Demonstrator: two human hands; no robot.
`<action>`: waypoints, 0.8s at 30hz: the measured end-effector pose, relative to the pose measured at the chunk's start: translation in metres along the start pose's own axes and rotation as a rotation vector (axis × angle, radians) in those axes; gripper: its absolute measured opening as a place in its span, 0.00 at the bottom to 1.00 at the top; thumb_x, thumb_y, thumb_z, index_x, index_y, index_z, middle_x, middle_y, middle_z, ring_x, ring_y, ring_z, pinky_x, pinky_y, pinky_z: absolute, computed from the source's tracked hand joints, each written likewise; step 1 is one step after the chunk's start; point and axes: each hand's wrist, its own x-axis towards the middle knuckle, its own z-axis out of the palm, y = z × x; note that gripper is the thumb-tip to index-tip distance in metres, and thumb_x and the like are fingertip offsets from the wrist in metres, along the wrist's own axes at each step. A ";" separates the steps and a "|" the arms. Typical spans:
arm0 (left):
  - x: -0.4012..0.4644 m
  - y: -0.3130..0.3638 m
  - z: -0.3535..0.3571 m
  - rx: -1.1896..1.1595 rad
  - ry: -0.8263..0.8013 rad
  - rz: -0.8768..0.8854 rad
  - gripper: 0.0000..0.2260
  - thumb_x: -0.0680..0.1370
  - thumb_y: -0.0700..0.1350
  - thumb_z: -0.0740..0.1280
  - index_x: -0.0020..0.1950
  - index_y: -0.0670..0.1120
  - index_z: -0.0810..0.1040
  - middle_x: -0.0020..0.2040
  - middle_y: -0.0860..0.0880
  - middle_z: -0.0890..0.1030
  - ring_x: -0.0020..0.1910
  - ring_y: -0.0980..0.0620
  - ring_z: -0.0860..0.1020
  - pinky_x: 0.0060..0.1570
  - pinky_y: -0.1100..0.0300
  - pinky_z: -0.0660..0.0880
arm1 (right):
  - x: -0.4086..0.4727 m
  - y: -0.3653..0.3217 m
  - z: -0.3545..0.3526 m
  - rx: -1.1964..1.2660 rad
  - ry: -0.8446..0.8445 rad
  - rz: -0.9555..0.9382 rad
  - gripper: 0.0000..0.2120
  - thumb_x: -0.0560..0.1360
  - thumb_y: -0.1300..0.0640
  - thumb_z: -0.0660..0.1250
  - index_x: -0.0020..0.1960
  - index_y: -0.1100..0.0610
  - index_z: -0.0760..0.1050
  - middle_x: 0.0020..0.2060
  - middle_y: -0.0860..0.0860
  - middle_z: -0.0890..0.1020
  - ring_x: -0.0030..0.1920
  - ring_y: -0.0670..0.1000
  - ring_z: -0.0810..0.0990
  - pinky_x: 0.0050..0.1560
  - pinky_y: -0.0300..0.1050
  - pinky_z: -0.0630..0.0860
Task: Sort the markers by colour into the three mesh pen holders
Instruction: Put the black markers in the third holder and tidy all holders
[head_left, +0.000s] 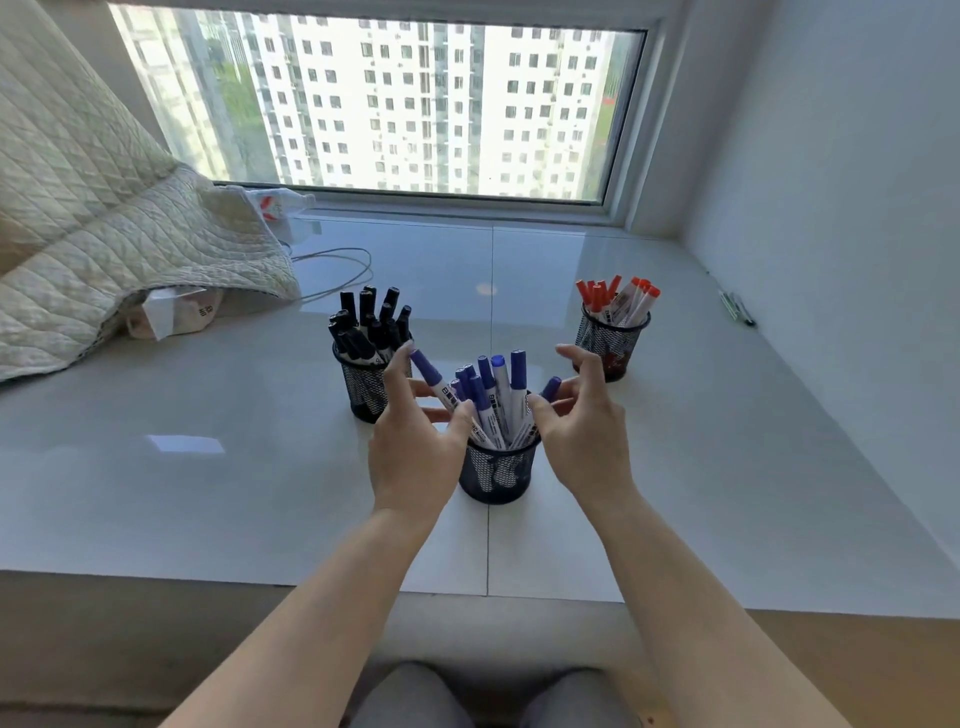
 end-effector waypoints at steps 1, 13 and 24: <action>-0.001 -0.001 0.000 -0.002 -0.008 0.005 0.34 0.72 0.44 0.71 0.71 0.54 0.56 0.45 0.58 0.74 0.35 0.67 0.76 0.40 0.58 0.74 | -0.001 0.000 0.001 -0.057 -0.021 -0.046 0.17 0.72 0.59 0.70 0.59 0.54 0.71 0.35 0.47 0.78 0.35 0.50 0.78 0.40 0.42 0.74; -0.005 -0.005 0.000 0.034 -0.039 0.091 0.22 0.73 0.45 0.70 0.63 0.56 0.66 0.41 0.64 0.74 0.36 0.69 0.76 0.35 0.70 0.69 | 0.030 -0.015 0.005 -0.327 -0.029 -0.241 0.10 0.73 0.58 0.66 0.53 0.56 0.77 0.48 0.52 0.78 0.52 0.53 0.73 0.49 0.39 0.66; -0.010 -0.013 0.011 0.021 0.017 0.087 0.07 0.74 0.43 0.68 0.51 0.50 0.76 0.48 0.52 0.74 0.45 0.56 0.75 0.42 0.51 0.76 | 0.057 -0.022 0.014 -0.396 -0.467 -0.090 0.11 0.74 0.52 0.65 0.54 0.56 0.76 0.45 0.49 0.74 0.54 0.52 0.72 0.50 0.43 0.68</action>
